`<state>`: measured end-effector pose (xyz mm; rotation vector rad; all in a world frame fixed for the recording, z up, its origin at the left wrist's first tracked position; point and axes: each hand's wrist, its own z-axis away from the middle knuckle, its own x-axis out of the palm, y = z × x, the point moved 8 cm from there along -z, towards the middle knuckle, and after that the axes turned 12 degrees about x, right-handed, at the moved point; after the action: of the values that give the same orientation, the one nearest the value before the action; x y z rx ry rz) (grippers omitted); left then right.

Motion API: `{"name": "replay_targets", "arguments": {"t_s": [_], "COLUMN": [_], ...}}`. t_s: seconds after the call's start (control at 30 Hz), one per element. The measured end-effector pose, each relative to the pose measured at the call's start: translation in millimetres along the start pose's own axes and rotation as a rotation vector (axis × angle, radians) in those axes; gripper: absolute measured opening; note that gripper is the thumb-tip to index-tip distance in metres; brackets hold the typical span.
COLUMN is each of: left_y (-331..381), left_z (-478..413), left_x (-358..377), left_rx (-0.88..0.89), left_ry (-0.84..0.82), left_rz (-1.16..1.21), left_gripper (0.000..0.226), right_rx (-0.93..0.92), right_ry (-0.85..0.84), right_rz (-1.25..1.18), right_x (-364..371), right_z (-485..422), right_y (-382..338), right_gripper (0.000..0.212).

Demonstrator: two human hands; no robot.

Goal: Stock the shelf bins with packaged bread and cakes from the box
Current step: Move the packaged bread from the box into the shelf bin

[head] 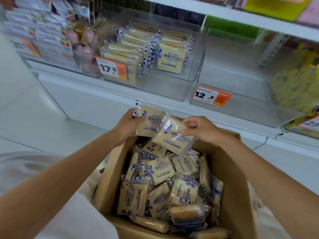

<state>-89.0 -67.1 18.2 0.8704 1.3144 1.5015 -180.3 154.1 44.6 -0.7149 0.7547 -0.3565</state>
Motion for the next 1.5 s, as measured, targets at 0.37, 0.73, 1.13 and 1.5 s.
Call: {"name": "replay_targets", "arguments": {"t_s": [0.37,0.73,1.13,1.5], "left_y": [120.1,212.0,184.0,188.1], "left_z": [5.8,-117.2,-259.3,-262.0], "left_x": [-4.0,-35.3,0.9,-6.1], "left_rx": [0.369,0.596,0.544,0.607], "left_ry": [-0.148,-0.082,-0.349,-0.284], "left_rz": [-0.103,-0.556,-1.244,-1.082], "left_gripper": [0.035,0.074,0.075,0.050], "right_rx": [-0.225,-0.333,-0.083,-0.114], "right_ry": [0.124,0.742,0.713,0.710], "right_rz": [0.212,0.753,0.776,0.659], "right_x": [-22.0,-106.9,-87.3,-85.0], "right_z": [28.5,-24.4,-146.4,-157.2], "right_y": [-146.5,-232.6,-174.8,-185.6], "right_gripper": [0.083,0.047,0.098,0.099]}}
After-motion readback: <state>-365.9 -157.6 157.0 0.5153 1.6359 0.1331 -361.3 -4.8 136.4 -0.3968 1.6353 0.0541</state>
